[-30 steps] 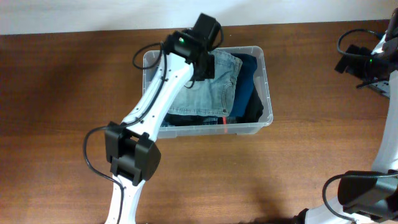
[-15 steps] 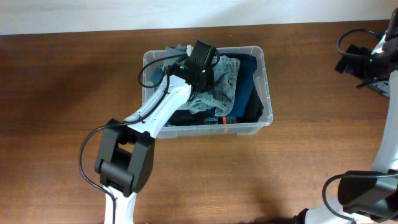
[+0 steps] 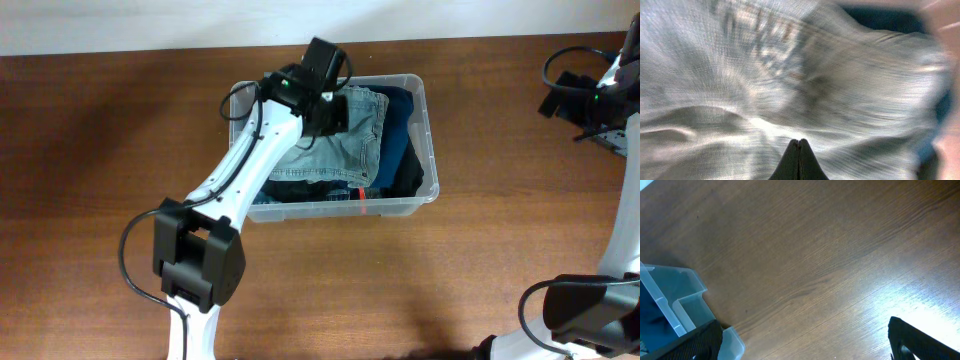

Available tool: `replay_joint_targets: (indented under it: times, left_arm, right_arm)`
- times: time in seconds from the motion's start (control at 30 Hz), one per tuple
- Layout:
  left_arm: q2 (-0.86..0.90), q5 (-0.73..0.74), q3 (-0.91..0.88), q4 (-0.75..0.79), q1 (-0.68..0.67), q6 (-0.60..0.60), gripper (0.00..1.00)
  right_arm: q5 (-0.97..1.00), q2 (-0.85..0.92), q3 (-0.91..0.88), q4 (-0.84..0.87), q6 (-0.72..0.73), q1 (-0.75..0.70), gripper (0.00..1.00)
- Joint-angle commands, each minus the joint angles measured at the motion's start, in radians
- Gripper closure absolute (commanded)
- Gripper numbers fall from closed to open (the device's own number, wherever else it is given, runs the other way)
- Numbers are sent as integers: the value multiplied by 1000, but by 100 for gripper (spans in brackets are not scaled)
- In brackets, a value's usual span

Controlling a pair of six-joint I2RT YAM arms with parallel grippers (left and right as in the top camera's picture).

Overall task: Pack container
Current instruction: 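Press and spread the light-wash jeans flat with the left gripper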

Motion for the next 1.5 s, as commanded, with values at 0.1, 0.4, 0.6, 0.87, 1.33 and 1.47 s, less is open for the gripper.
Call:
replay_joint_targets:
  times: [0.1,0.4,0.6,0.87,1.33,1.47]
  left_arm:
    - [-80,25,63,-9,-4,-29,99]
    - [-52,26,63,56,-15,-42,100]
    - [27,29,63,93,-24,-60,99]
    - [200,34,62,163,-68,-63,99]
    - [316,187,129,133,-64,-35,100]
    - [178,98,234,22,-62,-32,99]
  right_arm:
    - [12,1,-3,1,1,-3,2]
    - [12,1,-3,1,1,-3,2]
    - [12,1,-3,1,1,-3,2]
    - [12,1,-3,1,1,-3,2]
    - [12,1,-3,1,1,-3,1]
    - [12,1,-3,1,1,-3,2]
